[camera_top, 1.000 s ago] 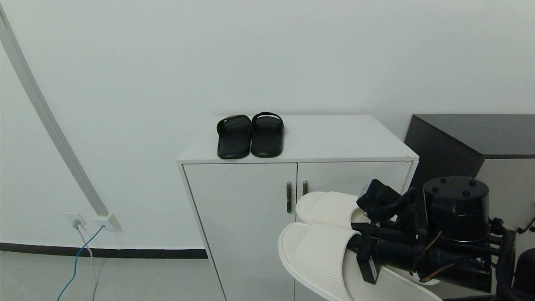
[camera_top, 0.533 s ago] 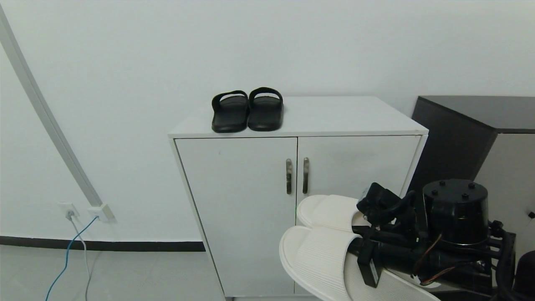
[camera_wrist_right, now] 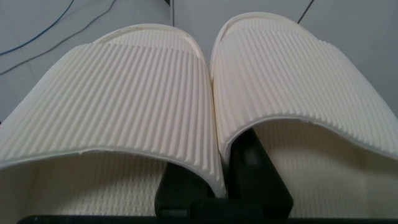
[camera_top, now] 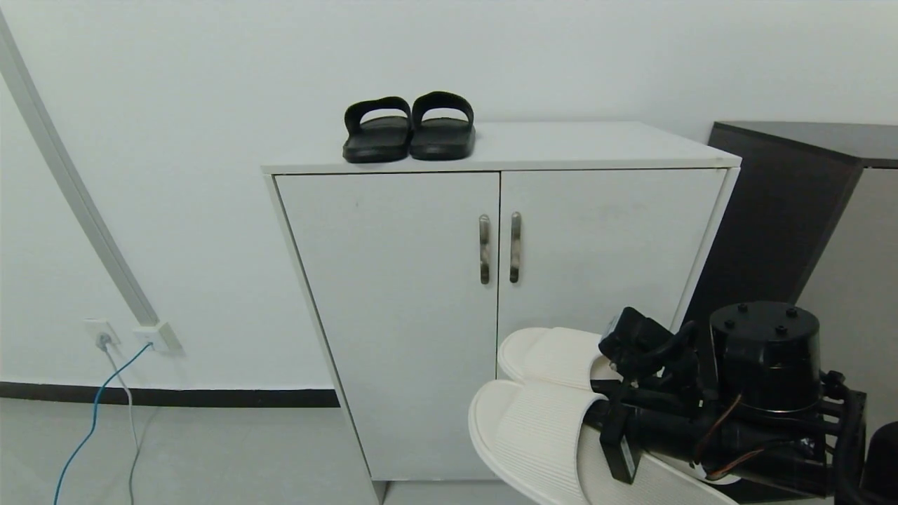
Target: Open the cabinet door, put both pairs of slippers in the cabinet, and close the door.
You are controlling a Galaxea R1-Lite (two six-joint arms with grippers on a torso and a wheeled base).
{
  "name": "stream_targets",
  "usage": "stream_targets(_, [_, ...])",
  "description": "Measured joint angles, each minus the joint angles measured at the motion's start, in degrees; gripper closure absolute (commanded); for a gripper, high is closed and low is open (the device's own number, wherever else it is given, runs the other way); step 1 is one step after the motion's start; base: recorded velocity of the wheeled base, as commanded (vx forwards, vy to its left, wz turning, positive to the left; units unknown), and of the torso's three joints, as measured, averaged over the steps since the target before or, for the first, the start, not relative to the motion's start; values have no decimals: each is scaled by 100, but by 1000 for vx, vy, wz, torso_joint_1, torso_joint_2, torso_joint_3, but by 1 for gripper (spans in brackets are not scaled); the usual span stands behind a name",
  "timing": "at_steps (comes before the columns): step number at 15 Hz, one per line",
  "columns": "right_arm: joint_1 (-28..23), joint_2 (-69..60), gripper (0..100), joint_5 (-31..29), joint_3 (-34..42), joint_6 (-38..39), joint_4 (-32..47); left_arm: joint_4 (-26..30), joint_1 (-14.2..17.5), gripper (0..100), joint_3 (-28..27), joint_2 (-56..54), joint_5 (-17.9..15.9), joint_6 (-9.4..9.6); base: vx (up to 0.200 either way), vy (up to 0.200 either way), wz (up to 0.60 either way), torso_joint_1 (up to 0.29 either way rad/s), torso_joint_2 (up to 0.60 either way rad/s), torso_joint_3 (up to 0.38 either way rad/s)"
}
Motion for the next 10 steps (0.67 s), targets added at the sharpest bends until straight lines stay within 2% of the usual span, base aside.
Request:
stream_targets(1, [0,6,100,0,0,-2,4,6,0,0,0,6,0,5,0,0,0,2,315,271])
stream_targets(6, [0,72,100,0,0,-5,1,9,0,0,-60,0,0,-9,0,0,0,0,0,0])
stream_targets(8, [0,83,100,0,2,-2,1,1,-4,0,-542,116,-10,-205,0,0,0,0,0,0])
stream_targets(10, [0,89,100,0,13,-2,0,-5,-60,0,-1033,551,-205,-383,0,0,0,0,0,0])
